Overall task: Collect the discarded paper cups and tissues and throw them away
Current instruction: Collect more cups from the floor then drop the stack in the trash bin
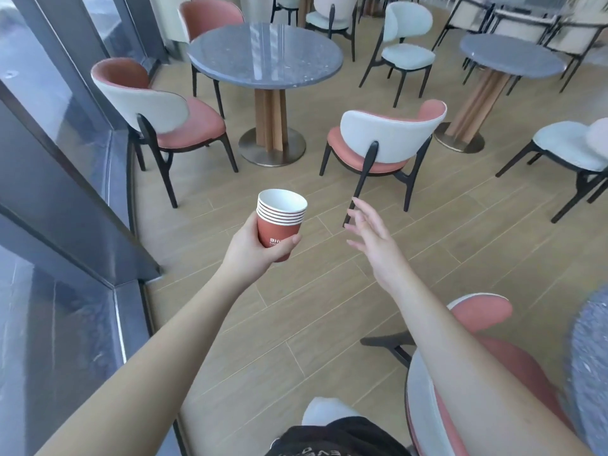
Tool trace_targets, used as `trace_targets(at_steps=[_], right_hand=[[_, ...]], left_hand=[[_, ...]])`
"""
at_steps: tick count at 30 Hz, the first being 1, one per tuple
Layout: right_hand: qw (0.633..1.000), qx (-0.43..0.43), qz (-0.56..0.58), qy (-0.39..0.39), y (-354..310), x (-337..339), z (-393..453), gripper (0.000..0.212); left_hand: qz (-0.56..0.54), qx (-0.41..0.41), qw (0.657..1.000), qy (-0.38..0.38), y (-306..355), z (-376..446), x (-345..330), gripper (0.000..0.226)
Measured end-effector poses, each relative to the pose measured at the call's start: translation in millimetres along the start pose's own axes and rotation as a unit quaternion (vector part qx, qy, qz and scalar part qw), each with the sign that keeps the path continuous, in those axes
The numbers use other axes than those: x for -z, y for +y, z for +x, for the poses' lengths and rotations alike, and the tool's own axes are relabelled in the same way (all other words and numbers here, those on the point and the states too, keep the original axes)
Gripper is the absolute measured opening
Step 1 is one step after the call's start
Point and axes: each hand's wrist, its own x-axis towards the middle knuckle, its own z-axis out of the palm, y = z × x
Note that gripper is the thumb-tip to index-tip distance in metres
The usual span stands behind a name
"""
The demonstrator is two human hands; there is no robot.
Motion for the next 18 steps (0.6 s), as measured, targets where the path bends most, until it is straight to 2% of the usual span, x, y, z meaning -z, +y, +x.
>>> trace_targets(at_steps=[4,9,18], right_hand=[[1.000,-0.001,0.005,0.012,-6,-3,34,0.031],[1.000,0.000,0.013,0.013,0,-5,80,0.041],[0.996,-0.026,0.039,0.079,16,22,202,0.049]], left_hand=[[0.014,-0.002,1.000,-0.002,-10,41,13,0.068],[0.022,-0.009,0.999,-0.029,-12,112,8,0.064],[0.068,-0.008,0.995,-0.075,-13,250,-22,0.061]])
